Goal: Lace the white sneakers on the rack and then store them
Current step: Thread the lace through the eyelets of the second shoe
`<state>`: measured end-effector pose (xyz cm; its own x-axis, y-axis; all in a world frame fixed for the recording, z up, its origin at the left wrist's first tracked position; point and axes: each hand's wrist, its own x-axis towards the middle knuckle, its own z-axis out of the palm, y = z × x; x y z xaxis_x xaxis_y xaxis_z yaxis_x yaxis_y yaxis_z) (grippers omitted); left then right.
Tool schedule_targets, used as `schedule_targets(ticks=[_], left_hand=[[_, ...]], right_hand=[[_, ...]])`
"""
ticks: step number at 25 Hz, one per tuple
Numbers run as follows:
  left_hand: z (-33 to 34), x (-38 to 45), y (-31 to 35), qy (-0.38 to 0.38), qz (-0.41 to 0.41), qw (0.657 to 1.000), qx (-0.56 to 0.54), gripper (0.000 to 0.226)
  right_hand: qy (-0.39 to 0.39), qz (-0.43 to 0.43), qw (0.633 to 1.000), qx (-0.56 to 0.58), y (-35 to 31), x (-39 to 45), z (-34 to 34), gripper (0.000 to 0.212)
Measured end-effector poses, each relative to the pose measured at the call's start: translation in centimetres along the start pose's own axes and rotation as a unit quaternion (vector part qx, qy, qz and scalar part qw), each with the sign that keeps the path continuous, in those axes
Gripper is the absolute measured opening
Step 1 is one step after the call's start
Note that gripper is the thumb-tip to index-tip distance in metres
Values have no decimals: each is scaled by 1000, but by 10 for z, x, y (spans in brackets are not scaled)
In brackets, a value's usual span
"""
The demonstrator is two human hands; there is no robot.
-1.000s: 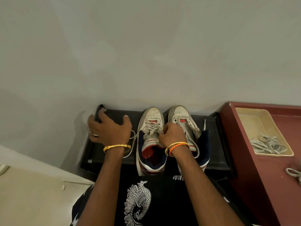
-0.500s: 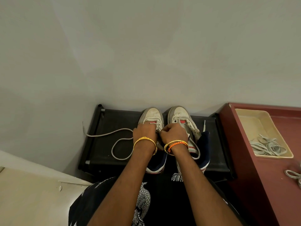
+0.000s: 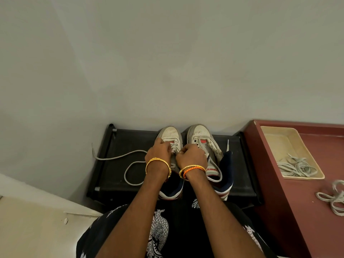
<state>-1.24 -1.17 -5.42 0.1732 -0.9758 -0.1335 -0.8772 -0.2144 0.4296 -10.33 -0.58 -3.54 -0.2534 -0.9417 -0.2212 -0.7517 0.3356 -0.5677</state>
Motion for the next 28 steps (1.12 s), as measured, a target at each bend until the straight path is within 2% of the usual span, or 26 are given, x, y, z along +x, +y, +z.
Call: schedule_targets(ticks=[3,5,6,8,9,10,12,14,15,21,23,25,27,28], left_hand=[[0,1,-3,5,-4,999,-33,24],[-1,0,-6,41,-53,992,-110,12],[-4,1,-9,56,-114,975,-181,6],[-11,2,-13,56,-235,921,-305,8],[-13,1,-13,50,-251,913,-318,12],[-14,0,-13,46,-218,934,-280,17],[-13,-6,-8,45,-48,992,-107,29],[-9,-9,-4,41,104,993,41,32],[-7,-9,-1,29,131,988,80,30],[2,2,6,-4,78,982,169,42],[3,2,10,-14,103,978,179,40],[1,-3,9,9,76,990,116,40],[1,-7,4,97,13,995,-9,23],[1,-10,2,143,-32,985,-88,10]], right_hand=[[11,4,1000,-12,-2,-4,-1,23],[19,7,1000,-22,-1,-6,-2,25],[18,7,1000,-24,0,-6,-2,25],[10,7,1000,-21,0,-6,-2,25],[6,5,1000,-21,0,-6,-3,25],[4,1,1000,-23,0,-6,-2,24],[-1,-10,999,-32,1,-4,-4,24],[-19,-21,999,-38,2,-1,-5,24],[-28,-24,999,-39,3,1,-6,24],[-37,-23,998,-44,3,1,-7,27],[-34,-13,998,-46,2,2,-7,29],[-29,0,999,-42,1,1,-6,31],[-25,9,999,-36,0,-2,-5,31],[-24,10,999,-33,-1,-4,-6,30]])
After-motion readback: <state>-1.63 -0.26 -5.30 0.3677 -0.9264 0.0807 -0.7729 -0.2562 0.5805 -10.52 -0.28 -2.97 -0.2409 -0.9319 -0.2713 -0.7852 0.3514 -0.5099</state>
